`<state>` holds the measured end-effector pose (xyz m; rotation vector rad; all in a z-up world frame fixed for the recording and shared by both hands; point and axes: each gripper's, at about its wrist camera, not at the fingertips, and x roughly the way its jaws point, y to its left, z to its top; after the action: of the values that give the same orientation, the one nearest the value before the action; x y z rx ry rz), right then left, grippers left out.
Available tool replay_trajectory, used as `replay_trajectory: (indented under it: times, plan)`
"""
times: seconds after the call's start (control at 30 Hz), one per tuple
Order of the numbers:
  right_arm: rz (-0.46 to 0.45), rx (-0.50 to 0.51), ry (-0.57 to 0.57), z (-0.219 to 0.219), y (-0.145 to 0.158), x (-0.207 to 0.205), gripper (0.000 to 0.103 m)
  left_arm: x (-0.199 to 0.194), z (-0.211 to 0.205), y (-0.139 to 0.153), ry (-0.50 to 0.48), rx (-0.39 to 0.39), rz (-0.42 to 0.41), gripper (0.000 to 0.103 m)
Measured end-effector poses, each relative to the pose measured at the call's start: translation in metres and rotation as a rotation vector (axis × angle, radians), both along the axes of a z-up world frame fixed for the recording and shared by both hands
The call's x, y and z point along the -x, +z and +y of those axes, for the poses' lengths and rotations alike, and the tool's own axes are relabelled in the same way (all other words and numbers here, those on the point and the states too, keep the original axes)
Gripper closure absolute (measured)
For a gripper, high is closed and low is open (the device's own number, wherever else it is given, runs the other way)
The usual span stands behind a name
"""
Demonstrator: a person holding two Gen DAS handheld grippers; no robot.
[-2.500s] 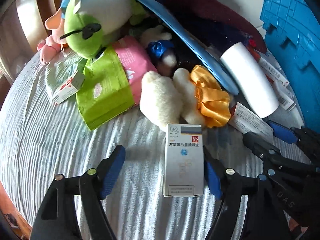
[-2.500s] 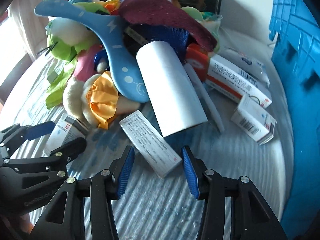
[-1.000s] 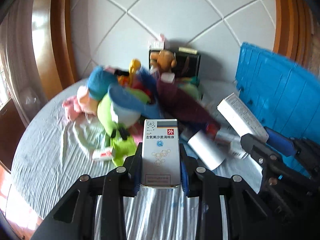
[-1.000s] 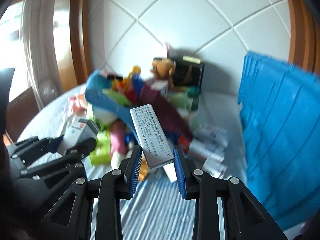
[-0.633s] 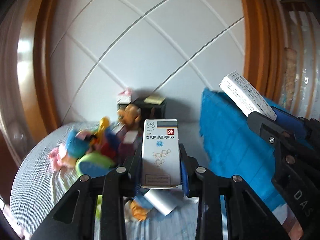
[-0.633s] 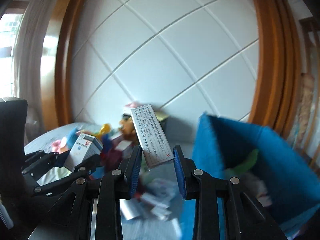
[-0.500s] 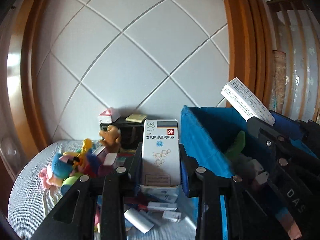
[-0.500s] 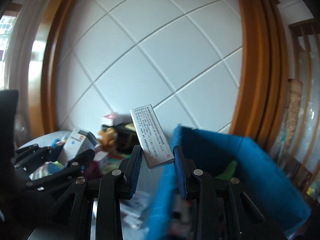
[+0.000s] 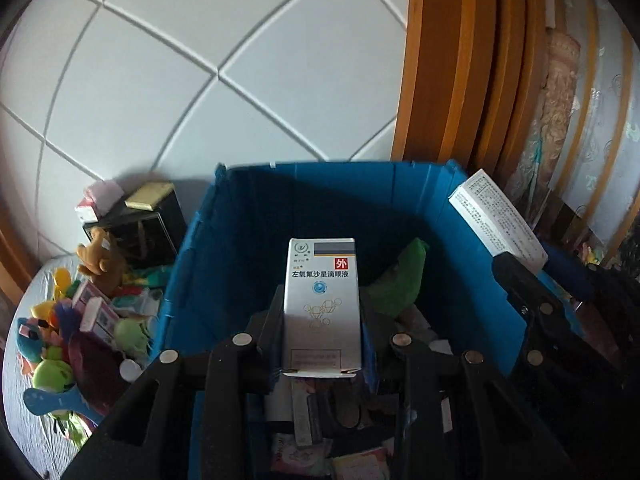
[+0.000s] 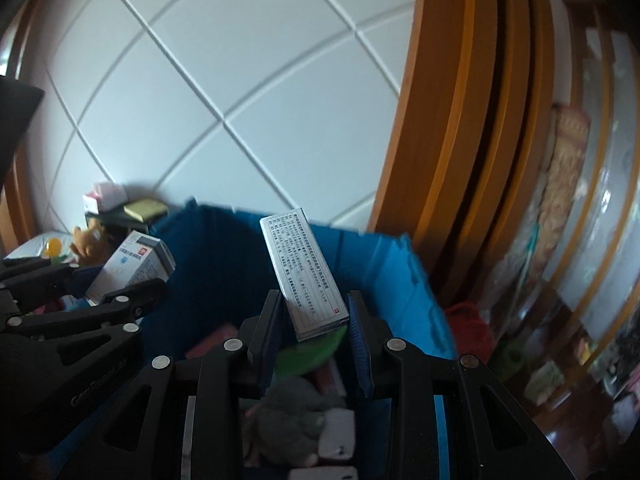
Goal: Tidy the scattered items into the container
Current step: 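Carry the medicine box and leaflet into the blue bin and release, then withdraw both grippers from the bin back toward the bed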
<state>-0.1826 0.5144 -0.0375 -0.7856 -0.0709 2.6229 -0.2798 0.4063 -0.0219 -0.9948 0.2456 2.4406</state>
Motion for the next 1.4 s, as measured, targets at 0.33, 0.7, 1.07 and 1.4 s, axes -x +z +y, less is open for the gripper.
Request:
replay_trajectory:
  times: [0.33,0.7,1.07,1.4]
  plan:
    - [-0.427,0.345,0.031,0.053,-0.137,0.054,0.071,0.038,0.038,-0.165,0.078,0.42,-0.349,0.073]
    - [-0.445,0.306,0.062,0.047,-0.145,0.052,0.071,0.034,0.041,-0.183,0.047,0.442,-0.39,0.072]
    - [-0.424,0.333,0.039,0.055,-0.127,0.058,0.071,0.031,0.045,-0.175,0.021,0.39,-0.37,0.047]
    - [-0.379,0.376,0.002,0.065,-0.113,0.055,0.071,0.036,0.048,-0.164,0.01,0.372,-0.341,0.046]
